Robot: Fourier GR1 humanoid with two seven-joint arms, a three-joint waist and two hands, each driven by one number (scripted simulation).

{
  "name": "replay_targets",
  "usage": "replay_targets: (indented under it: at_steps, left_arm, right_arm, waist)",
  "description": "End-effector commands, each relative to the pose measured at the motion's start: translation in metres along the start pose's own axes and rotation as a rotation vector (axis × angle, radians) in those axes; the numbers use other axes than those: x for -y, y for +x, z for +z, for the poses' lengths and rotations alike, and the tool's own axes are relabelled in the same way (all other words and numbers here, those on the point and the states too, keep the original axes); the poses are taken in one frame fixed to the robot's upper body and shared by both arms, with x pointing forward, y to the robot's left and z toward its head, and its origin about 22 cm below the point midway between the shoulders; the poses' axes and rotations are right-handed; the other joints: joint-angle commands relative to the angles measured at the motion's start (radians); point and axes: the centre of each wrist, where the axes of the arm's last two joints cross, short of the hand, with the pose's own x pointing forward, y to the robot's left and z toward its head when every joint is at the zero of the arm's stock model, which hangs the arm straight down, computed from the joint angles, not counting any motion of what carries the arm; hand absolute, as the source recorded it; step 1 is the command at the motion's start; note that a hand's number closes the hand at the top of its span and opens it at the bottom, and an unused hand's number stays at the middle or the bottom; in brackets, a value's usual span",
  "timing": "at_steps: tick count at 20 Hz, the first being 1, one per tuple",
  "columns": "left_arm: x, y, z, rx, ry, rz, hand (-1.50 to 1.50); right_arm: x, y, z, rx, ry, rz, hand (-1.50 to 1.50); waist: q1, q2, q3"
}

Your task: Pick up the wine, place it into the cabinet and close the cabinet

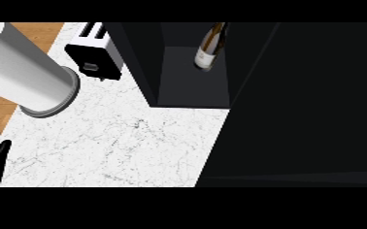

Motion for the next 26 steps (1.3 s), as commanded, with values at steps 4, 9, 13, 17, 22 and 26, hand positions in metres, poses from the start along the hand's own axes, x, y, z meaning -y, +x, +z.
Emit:
replay_targets:
  at_steps: [4,9,13,17,22,26]
  left_arm:
    - [-0.034,0.033,-0.005,0.038,-0.025,-0.012,-1.5]
    - [-0.031,0.041,0.008,-0.004,-0.053,-0.002,-1.5]
    - [-0.051,0.041,0.002,0.004,-0.048,0.011,-1.5]
    - [-0.051,0.055,0.0,0.013,-0.051,0.008,-1.5]
    - [-0.065,0.048,0.005,-0.017,-0.06,0.026,-1.5]
    - [-0.064,0.058,-0.008,-0.026,-0.084,0.008,-1.5]
  right_arm:
    - [-0.022,0.017,-0.045,0.05,-0.026,0.148,1.5]
    - [-0.05,0.019,-0.072,0.061,-0.054,0.177,1.5]
    - [-0.03,0.027,-0.109,0.053,-0.111,0.188,1.5]
    - [-0.005,0.043,-0.146,0.045,-0.16,0.218,1.5]
    - [0.023,0.028,-0.178,0.025,-0.205,0.239,1.5]
    - [0.044,0.042,-0.207,0.015,-0.249,0.274,1.5]
  waist:
    - [0.009,0.004,0.0]
    - [0.006,0.003,0.001]
    - [0.002,0.008,0.001]
    - [0.013,0.008,0.002]
    - [0.001,0.01,0.002]
    - [0.002,0.011,0.002]
